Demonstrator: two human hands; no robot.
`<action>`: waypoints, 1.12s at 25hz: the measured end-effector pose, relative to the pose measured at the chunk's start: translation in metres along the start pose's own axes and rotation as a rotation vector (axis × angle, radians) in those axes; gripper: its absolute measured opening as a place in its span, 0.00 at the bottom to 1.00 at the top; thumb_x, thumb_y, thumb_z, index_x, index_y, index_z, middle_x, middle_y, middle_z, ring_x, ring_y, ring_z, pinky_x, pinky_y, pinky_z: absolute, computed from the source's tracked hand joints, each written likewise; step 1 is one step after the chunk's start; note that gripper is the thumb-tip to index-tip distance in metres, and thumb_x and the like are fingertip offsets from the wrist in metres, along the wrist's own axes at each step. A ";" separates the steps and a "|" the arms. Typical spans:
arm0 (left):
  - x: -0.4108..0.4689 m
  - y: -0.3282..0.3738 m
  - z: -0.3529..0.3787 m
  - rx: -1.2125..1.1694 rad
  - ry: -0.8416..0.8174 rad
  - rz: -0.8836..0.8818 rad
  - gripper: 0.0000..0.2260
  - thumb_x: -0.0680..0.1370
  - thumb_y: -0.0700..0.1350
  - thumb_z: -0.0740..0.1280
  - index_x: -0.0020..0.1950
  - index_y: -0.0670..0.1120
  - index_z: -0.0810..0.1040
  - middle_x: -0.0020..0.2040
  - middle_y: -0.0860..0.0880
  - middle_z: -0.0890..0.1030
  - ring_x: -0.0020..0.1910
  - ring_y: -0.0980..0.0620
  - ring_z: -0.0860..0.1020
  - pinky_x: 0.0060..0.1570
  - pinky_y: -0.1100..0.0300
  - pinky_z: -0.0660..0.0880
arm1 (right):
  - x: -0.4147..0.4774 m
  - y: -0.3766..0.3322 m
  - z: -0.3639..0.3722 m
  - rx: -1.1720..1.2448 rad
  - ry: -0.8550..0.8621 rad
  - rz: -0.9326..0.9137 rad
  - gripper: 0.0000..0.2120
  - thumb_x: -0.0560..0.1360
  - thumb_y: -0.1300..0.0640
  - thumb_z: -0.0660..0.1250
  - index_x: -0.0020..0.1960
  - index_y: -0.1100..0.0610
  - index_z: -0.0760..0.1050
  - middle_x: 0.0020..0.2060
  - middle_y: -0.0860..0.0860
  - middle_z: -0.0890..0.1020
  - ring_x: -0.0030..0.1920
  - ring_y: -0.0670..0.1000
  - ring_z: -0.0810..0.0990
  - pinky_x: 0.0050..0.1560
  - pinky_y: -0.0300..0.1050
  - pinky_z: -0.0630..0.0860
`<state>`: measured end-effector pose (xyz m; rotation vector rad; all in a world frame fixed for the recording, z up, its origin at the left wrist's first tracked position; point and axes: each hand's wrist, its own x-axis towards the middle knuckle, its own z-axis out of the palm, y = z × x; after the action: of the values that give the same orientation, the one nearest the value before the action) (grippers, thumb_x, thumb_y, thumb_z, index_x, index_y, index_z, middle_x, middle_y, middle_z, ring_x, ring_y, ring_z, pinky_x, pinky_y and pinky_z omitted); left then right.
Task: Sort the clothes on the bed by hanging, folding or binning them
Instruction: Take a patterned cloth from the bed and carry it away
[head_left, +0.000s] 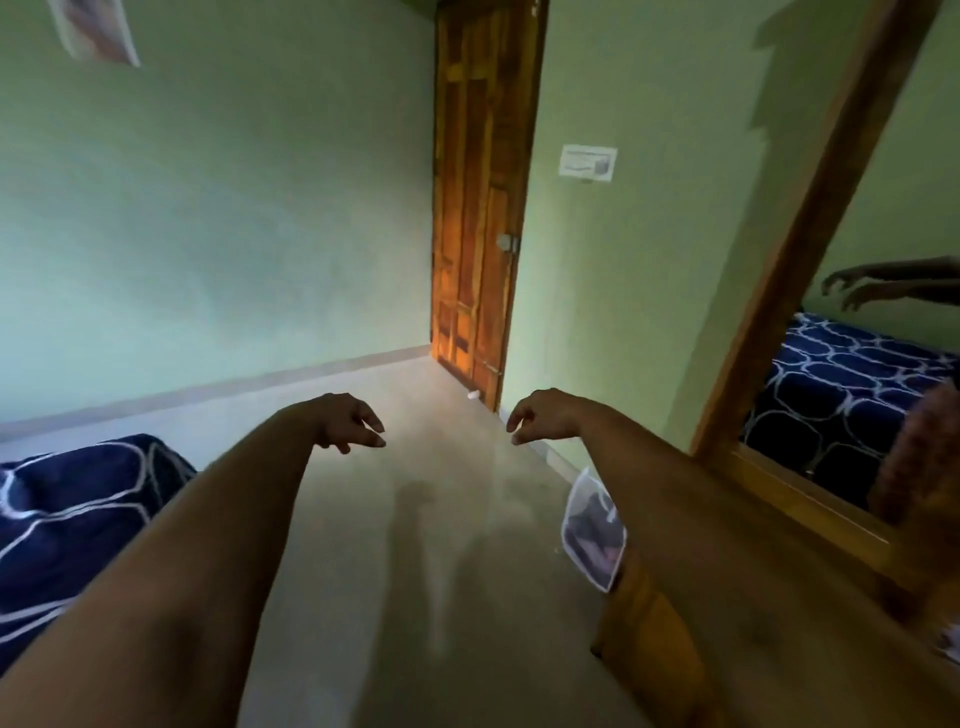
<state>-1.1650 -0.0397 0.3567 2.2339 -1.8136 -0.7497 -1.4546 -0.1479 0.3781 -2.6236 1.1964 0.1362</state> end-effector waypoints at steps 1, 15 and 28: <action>0.001 -0.024 -0.011 -0.019 0.018 -0.025 0.15 0.75 0.52 0.71 0.60 0.51 0.77 0.57 0.50 0.80 0.49 0.48 0.83 0.36 0.63 0.72 | 0.023 -0.018 0.002 -0.003 -0.005 -0.031 0.16 0.75 0.52 0.69 0.61 0.55 0.78 0.65 0.55 0.75 0.62 0.54 0.74 0.53 0.37 0.66; 0.053 -0.266 -0.072 -0.029 0.102 -0.263 0.18 0.75 0.53 0.70 0.63 0.50 0.76 0.50 0.52 0.80 0.53 0.48 0.81 0.51 0.65 0.69 | 0.280 -0.175 0.042 -0.053 -0.092 -0.280 0.17 0.74 0.55 0.70 0.62 0.54 0.77 0.55 0.53 0.80 0.53 0.52 0.77 0.52 0.42 0.72; 0.265 -0.351 -0.199 -0.053 0.258 -0.264 0.17 0.74 0.51 0.72 0.62 0.51 0.77 0.47 0.55 0.80 0.38 0.54 0.80 0.49 0.61 0.76 | 0.582 -0.178 -0.037 -0.039 -0.080 -0.407 0.20 0.72 0.53 0.73 0.62 0.53 0.76 0.54 0.51 0.80 0.56 0.51 0.76 0.54 0.44 0.72</action>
<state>-0.7293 -0.2409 0.3039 2.4322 -1.3862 -0.5123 -0.9380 -0.4701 0.3375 -2.8015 0.6207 0.1858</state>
